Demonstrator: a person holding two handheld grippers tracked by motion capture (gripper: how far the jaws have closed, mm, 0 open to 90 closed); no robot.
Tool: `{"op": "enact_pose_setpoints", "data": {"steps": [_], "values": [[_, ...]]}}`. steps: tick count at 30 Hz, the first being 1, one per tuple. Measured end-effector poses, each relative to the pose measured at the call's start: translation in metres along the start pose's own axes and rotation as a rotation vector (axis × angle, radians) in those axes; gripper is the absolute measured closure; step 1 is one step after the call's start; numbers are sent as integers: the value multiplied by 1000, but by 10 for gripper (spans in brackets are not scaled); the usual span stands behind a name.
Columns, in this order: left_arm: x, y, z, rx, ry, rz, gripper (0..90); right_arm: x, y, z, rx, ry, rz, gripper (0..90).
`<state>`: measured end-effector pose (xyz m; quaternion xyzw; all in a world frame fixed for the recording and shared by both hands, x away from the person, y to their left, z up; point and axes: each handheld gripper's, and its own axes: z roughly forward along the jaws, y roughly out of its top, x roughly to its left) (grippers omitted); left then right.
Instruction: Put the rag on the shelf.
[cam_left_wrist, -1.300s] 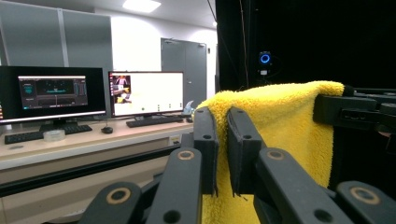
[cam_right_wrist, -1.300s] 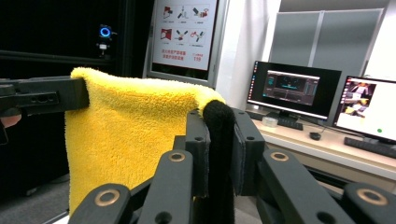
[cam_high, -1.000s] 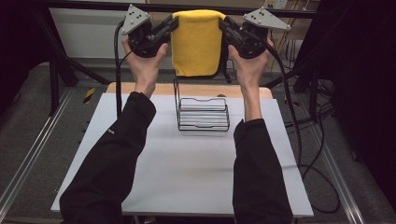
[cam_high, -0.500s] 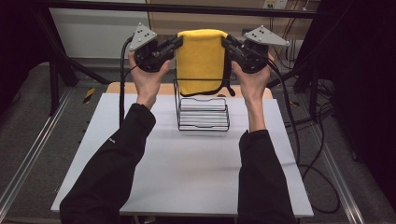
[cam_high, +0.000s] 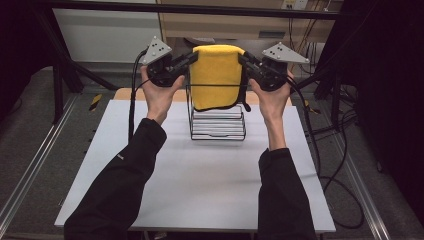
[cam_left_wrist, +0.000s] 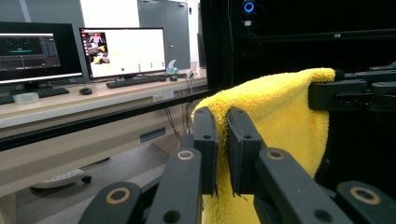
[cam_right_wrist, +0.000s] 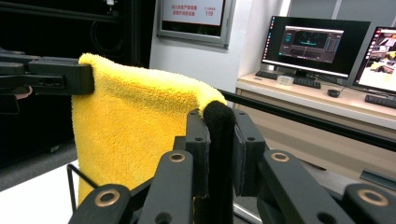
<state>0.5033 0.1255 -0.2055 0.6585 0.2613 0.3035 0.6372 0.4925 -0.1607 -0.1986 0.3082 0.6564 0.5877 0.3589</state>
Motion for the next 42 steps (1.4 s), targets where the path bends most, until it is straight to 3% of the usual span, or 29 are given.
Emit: {"op": "enact_pose_setpoints", "data": {"steps": [6,29,42], "values": [[-2,-6,-3,8,-15,-8,831,3,-6,-3,11,5,-8,796],[-10,1,-17,-1,-47,9,829,10,-2,-21,-8,21,-41,795],[-17,-6,-30,49,-77,16,825,22,-9,-34,20,32,-70,793]]}}
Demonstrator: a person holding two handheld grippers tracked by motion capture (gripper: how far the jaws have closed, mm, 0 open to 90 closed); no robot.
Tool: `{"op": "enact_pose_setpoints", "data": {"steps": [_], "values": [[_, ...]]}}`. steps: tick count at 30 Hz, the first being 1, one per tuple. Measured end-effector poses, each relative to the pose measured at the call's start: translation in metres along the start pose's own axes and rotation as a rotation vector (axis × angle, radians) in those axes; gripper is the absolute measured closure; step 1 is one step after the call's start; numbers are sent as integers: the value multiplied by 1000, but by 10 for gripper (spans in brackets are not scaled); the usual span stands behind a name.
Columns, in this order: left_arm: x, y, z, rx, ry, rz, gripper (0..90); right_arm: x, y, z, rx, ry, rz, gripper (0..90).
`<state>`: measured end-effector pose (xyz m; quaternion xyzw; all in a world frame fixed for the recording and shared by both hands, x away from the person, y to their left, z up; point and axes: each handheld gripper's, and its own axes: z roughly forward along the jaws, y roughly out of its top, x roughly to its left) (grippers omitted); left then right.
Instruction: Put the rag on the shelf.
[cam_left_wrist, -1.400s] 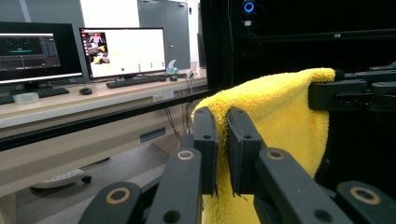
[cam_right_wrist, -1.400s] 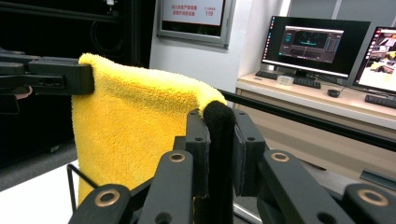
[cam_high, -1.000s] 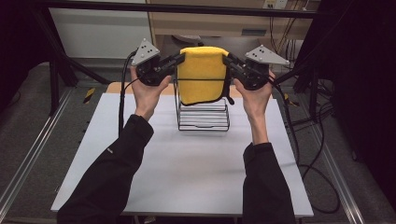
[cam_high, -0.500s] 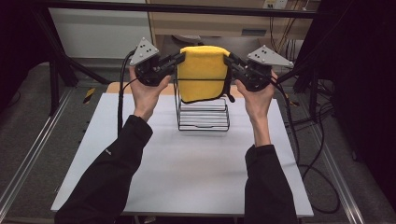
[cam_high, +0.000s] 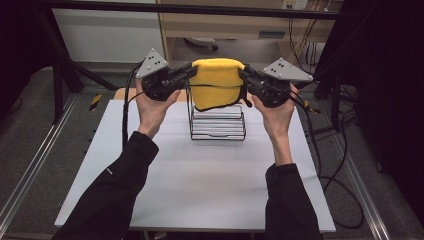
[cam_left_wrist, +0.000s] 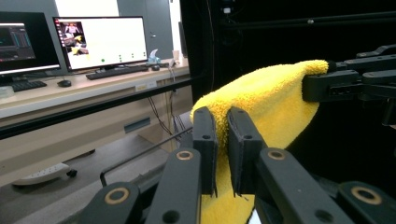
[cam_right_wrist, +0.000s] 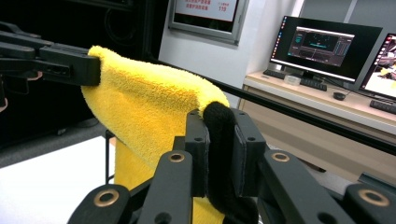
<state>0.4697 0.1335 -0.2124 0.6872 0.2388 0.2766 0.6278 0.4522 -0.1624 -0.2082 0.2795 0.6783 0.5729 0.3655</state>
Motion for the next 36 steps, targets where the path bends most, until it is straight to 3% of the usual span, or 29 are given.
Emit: {"op": "enact_pose_setpoints", "data": {"steps": [9,24,30,36], "values": [[-8,-13,-6,56,-18,6,818,8,-13,-9,58,29,-5,789],[-14,-38,-12,138,-52,-35,796,16,-36,-16,126,78,-6,784],[-15,-41,-16,181,-64,-24,760,17,-44,-17,141,88,-21,780],[-15,-29,-23,213,-89,-20,707,17,-53,-18,142,88,-22,781]]}}
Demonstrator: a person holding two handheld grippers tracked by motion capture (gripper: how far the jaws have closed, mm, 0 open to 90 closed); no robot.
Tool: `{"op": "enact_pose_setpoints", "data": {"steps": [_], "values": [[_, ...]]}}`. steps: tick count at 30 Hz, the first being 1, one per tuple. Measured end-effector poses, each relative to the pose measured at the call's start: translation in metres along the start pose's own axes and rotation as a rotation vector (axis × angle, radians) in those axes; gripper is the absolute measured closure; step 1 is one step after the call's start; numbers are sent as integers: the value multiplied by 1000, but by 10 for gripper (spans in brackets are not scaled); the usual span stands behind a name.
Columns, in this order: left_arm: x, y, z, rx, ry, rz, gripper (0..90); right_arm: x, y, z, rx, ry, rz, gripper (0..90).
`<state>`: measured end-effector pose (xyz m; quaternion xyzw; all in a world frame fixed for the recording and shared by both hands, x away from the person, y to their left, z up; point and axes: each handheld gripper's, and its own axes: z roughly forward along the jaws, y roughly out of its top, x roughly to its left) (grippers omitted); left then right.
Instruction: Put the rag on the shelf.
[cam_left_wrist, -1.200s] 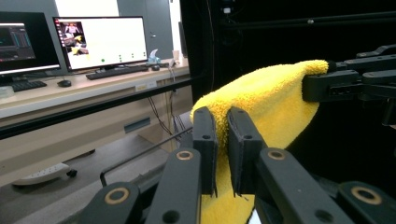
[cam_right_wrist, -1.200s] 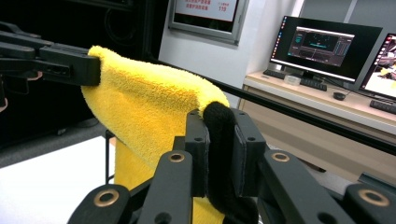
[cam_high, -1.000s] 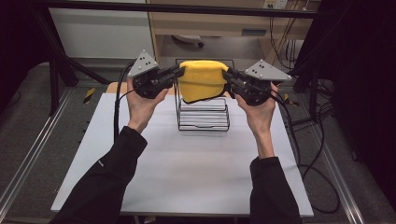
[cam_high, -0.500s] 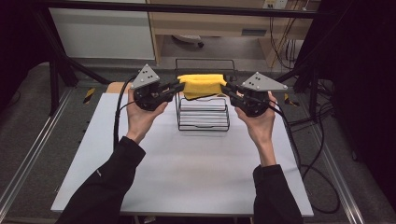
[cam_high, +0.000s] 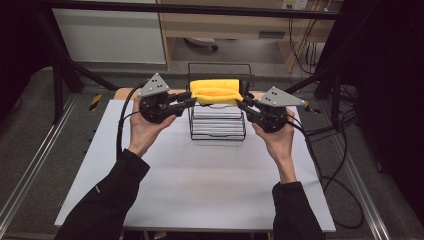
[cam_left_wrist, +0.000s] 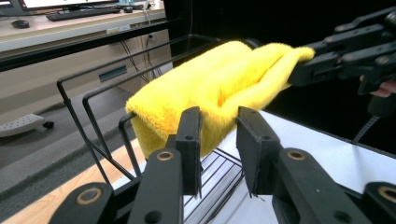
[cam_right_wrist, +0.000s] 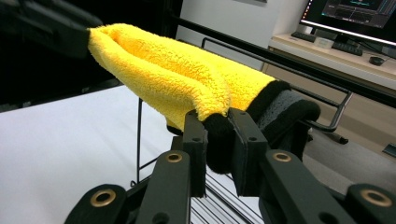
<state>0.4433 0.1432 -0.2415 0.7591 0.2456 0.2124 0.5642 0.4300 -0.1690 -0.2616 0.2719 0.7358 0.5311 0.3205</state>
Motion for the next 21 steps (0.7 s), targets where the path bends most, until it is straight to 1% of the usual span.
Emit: {"op": "enact_pose_setpoints", "data": {"steps": [1,2,4,5,8,10,12,14,17,21], "values": [[0,0,0,0,0,0,709,0,-1,0,2,1,-4,781],[-1,6,-2,-6,-3,-1,714,1,-2,0,2,1,-5,781],[-2,12,-2,-5,-6,-11,743,1,-3,0,3,0,-9,782],[-2,14,-1,1,-7,-16,771,1,-4,1,6,2,-10,782],[-2,15,7,43,-17,-36,848,2,-5,2,10,2,-15,781],[-1,12,16,82,-31,-55,893,3,-6,2,11,3,-17,777],[0,8,22,99,-50,-71,898,3,-8,2,16,5,-29,772],[0,3,26,115,-55,-71,899,5,-9,3,24,4,-41,764],[-1,-5,33,146,-51,-66,900,7,-10,5,30,6,-50,741],[0,-12,39,163,-36,-75,900,9,-12,7,42,8,-58,710]]}}
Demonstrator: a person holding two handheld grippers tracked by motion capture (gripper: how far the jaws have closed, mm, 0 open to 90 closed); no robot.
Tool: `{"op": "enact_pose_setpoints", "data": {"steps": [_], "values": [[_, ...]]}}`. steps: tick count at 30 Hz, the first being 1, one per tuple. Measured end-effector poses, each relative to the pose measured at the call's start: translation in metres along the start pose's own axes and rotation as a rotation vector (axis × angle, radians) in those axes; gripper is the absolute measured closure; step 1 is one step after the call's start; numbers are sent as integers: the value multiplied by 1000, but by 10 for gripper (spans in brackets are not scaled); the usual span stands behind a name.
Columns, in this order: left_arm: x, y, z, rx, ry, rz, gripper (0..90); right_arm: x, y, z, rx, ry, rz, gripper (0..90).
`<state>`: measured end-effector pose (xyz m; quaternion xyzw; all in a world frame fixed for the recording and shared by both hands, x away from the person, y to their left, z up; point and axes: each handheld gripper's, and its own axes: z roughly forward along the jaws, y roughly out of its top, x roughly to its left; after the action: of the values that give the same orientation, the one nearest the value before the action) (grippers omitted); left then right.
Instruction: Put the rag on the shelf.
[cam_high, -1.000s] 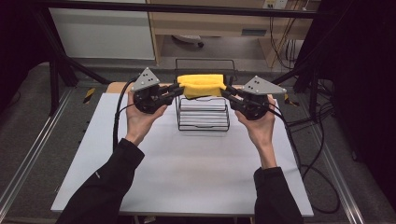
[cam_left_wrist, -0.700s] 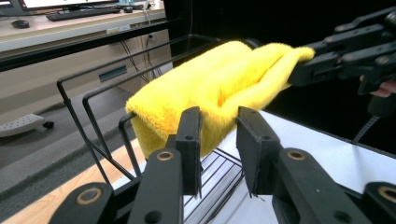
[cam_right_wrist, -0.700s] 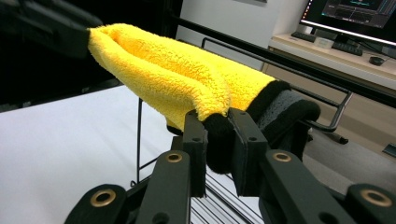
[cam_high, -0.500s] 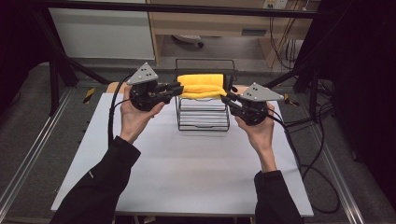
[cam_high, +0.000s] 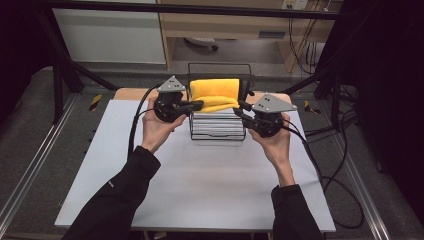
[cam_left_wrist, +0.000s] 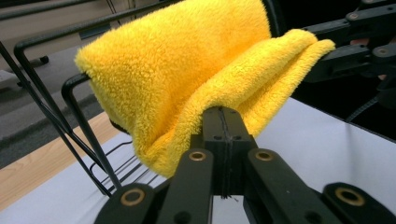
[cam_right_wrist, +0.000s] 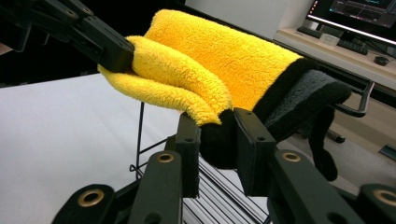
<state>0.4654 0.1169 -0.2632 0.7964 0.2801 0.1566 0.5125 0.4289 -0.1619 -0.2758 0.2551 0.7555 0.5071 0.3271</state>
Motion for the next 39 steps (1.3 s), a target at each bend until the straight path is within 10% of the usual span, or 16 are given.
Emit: {"op": "enact_pose_setpoints", "data": {"steps": [9,17,26,39], "values": [[1,-5,7,26,27,8,900,1,2,-7,-24,47,65,500],[4,-17,25,58,43,13,900,-2,-4,9,47,77,147,820],[11,-25,36,62,55,9,899,-10,-22,33,82,1,181,871],[9,-42,15,62,40,7,654,-9,-24,9,46,29,227,623]]}}
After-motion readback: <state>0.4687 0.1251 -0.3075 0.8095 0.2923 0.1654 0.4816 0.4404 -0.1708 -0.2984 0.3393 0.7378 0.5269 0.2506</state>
